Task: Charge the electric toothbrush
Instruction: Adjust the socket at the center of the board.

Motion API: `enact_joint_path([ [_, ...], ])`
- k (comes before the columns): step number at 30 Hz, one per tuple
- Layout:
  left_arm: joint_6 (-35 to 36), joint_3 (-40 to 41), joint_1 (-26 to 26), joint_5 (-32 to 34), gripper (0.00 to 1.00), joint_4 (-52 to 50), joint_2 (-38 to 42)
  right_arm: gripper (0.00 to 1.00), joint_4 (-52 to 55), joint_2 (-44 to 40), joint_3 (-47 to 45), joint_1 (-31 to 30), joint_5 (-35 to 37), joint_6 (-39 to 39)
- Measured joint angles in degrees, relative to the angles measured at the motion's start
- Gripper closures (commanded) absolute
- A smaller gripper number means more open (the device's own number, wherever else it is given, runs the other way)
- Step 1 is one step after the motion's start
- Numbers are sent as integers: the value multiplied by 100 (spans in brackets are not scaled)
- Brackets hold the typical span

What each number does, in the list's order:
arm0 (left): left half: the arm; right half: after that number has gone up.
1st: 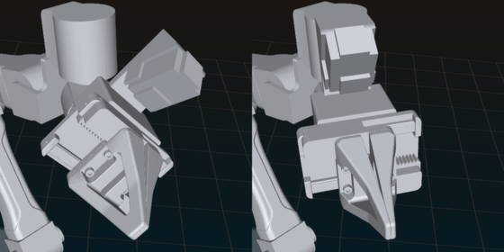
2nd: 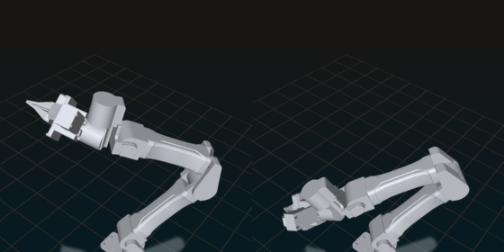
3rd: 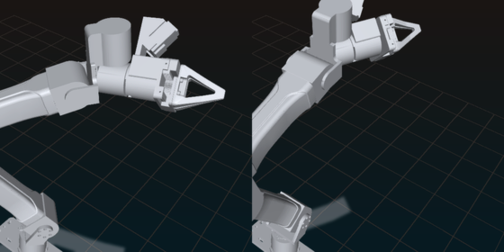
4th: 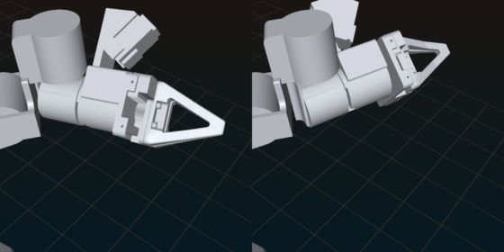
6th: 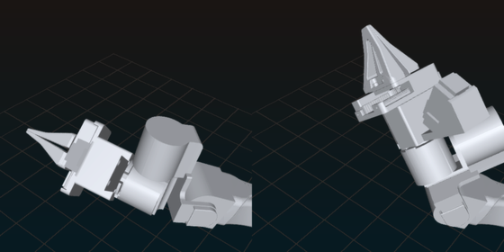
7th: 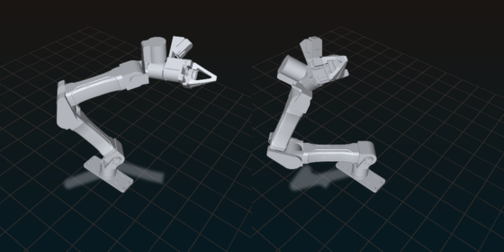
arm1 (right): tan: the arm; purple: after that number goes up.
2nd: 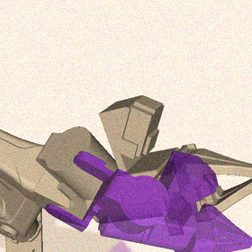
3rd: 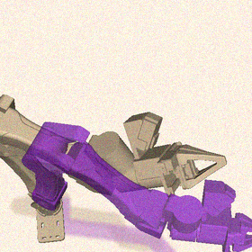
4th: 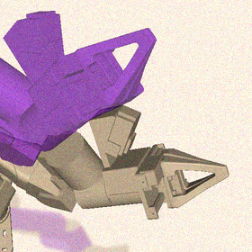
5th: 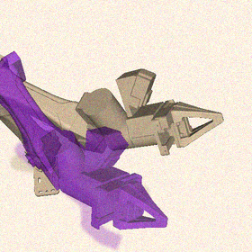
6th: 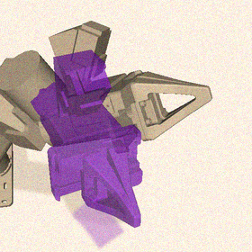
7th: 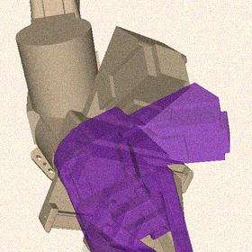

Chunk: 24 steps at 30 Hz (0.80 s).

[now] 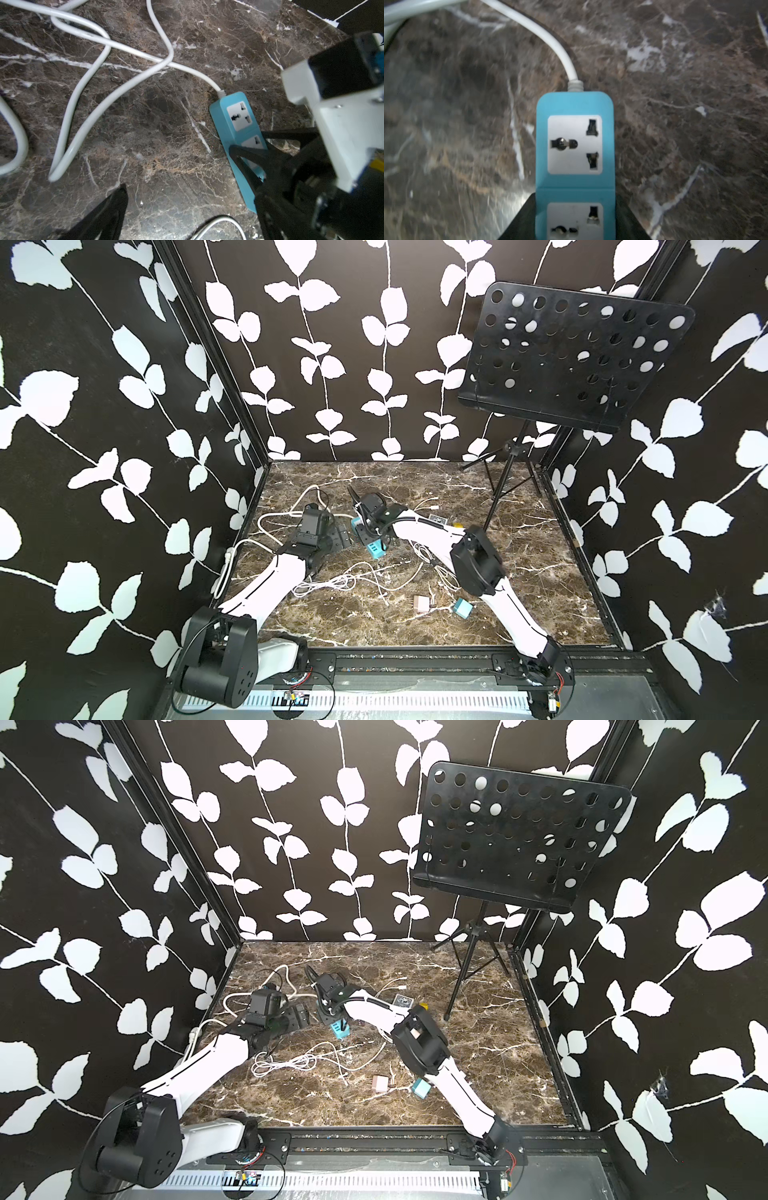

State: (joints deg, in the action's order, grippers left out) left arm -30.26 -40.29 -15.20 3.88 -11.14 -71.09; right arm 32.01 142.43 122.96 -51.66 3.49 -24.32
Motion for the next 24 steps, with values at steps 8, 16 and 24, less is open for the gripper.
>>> enact_joint_path([
  [8, 0, -9, 92, 57, 4, 46, -13, 57, 295, 271, 494, -334, 994, -1580],
  [16, 7, -7, 111, 129, 1, 31, 24, 39, 131, 232, 299, -483, 1373, -2107],
  [24, 94, -9, 116, 131, 1, 4, 192, 19, -374, -507, -835, -481, 1436, -2218],
])
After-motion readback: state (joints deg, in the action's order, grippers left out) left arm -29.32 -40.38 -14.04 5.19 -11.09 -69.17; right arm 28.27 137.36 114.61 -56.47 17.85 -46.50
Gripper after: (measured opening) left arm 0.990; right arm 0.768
